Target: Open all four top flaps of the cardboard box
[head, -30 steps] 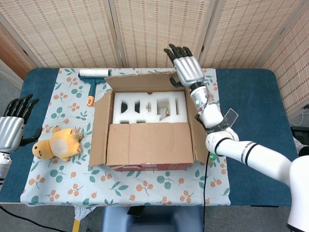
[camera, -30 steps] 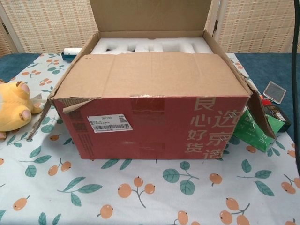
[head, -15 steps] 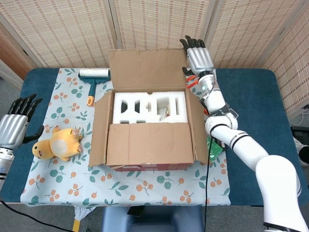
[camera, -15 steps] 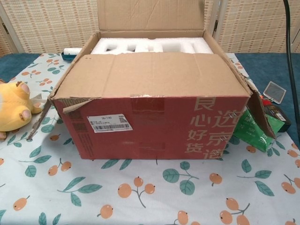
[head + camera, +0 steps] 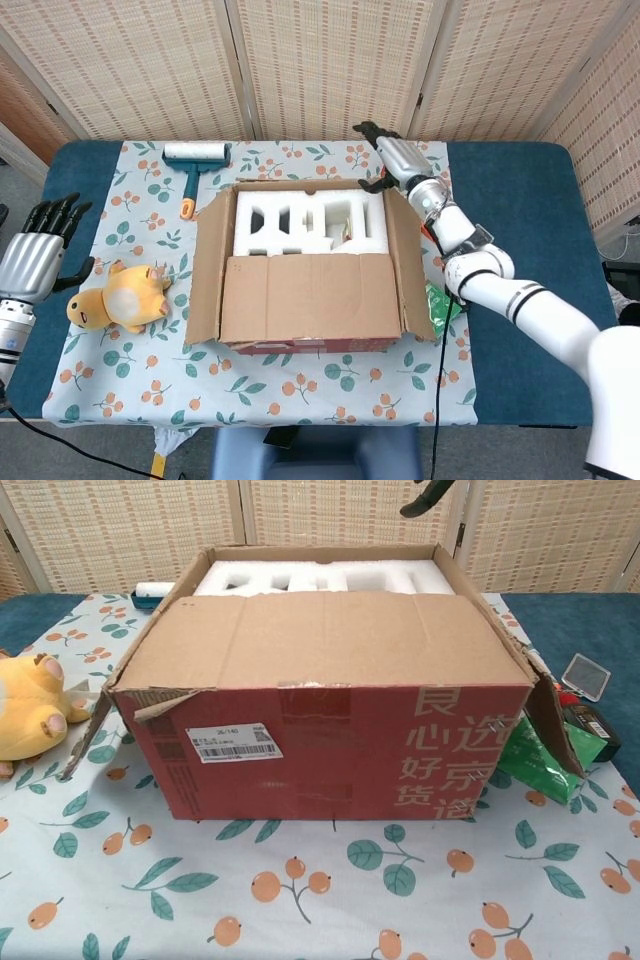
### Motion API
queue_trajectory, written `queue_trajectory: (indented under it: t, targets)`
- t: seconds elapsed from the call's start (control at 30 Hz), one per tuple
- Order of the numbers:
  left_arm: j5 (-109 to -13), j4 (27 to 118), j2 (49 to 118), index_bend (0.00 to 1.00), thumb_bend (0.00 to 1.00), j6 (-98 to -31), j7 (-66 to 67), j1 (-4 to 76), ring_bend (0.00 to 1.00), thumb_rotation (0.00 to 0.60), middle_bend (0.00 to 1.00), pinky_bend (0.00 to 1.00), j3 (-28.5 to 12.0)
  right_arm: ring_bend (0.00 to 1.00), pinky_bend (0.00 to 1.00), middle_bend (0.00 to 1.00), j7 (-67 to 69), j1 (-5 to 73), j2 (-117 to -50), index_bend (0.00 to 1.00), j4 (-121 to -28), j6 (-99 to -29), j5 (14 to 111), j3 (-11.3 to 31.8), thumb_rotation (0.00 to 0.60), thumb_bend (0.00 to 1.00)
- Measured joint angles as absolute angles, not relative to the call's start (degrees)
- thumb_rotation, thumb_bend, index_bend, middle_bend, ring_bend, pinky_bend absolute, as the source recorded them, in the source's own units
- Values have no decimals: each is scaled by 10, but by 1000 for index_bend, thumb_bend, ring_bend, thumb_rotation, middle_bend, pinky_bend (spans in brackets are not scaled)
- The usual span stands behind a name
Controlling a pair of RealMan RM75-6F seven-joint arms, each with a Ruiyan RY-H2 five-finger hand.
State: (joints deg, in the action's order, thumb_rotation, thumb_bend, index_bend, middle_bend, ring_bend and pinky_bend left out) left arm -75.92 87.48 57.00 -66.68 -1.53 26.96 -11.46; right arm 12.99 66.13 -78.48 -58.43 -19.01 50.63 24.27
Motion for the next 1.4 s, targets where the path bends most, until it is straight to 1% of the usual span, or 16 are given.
queue_trajectory:
  t: [0.07,0.13,0.23,0.3,0.47,0.63,0.73,0.8,1.03,1.4]
  targets:
    - [-755,876,573,0,464,-669,0,270,0,600,0,0,-115,0,30,0,152,645,-740,0,-661,-174,496,251,600,415]
    - [-749,878,576,0,463,-669,12,272,0,600,0,0,-116,0,84,0,185,626,-694,0,-726,-155,479,262,600,414]
    - [-745,883,577,0,464,-662,17,275,0,600,0,0,-116,0,184,0,242,599,-648,0,-777,-120,452,285,600,414]
    - [-749,886,576,0,464,-661,12,276,0,600,0,0,-115,0,248,0,275,583,-639,0,-789,-94,438,301,600,414]
    - [-753,889,576,0,464,-661,14,279,0,600,0,0,-114,0,334,0,326,542,-639,0,-797,-18,413,349,600,415]
    - [-742,889,577,0,464,-658,22,279,0,600,0,0,-114,0,353,0,327,501,-669,0,-790,40,407,414,600,415]
    - [-739,890,577,0,464,-655,25,281,0,600,0,0,-115,0,353,0,310,484,-695,0,-777,69,410,446,600,416]
    - [-738,890,577,0,464,-655,25,281,0,600,0,0,-116,0,353,0,295,477,-707,0,-769,82,413,458,600,416]
    - [-731,884,576,0,464,-651,20,280,0,600,0,0,-115,0,353,0,247,454,-737,0,-768,107,424,475,600,415]
    - [-731,887,573,0,464,-653,14,277,0,600,0,0,-115,0,353,0,219,434,-742,0,-804,122,422,485,600,416]
